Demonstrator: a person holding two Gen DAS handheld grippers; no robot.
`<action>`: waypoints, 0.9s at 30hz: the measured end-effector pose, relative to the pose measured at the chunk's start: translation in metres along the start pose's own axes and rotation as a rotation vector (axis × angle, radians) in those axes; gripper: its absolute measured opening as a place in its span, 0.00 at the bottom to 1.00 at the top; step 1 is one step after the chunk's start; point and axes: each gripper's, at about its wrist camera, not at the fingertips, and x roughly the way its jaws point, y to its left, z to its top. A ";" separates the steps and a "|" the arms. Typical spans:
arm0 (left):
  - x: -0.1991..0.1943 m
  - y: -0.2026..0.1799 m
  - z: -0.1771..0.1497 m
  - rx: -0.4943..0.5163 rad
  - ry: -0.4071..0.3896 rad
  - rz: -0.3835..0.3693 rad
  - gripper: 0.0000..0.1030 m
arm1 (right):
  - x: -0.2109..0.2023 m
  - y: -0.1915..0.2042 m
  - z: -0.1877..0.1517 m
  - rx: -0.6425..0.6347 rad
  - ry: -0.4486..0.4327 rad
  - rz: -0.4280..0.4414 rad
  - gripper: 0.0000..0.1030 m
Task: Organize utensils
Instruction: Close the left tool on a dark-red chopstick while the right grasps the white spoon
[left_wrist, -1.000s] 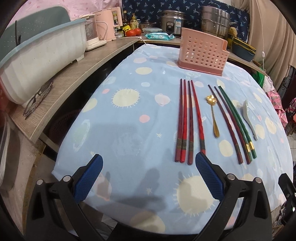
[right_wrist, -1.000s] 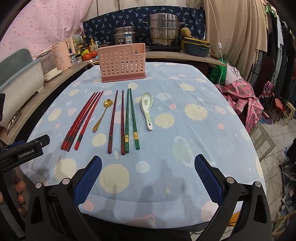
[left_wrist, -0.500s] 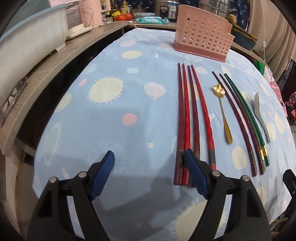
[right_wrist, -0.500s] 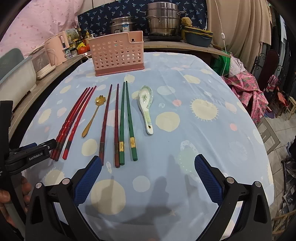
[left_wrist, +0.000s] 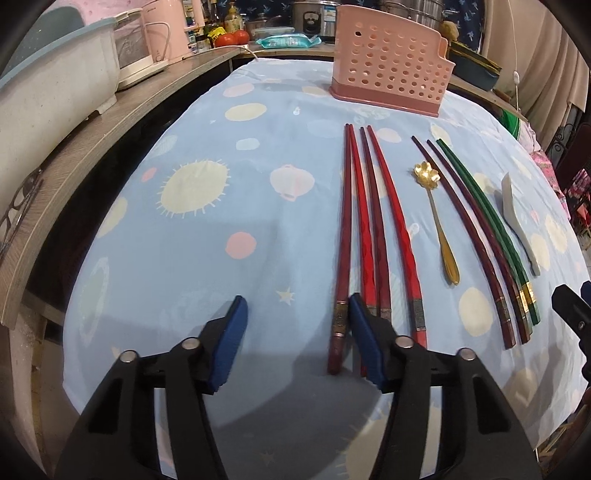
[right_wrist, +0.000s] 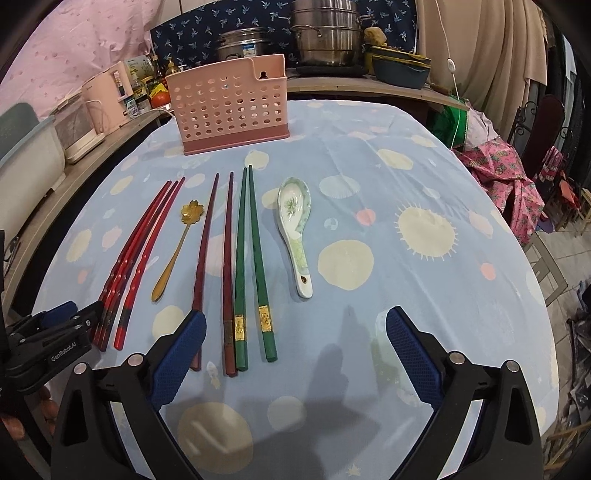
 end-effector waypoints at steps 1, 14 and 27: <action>-0.001 0.001 0.001 -0.004 0.000 -0.001 0.35 | 0.002 0.000 0.002 0.001 0.003 0.001 0.85; -0.001 -0.003 0.003 -0.018 0.021 -0.063 0.08 | 0.041 -0.010 0.021 0.022 0.037 0.034 0.44; -0.001 -0.001 0.003 -0.032 0.017 -0.078 0.08 | 0.055 -0.010 0.023 0.006 0.058 0.060 0.11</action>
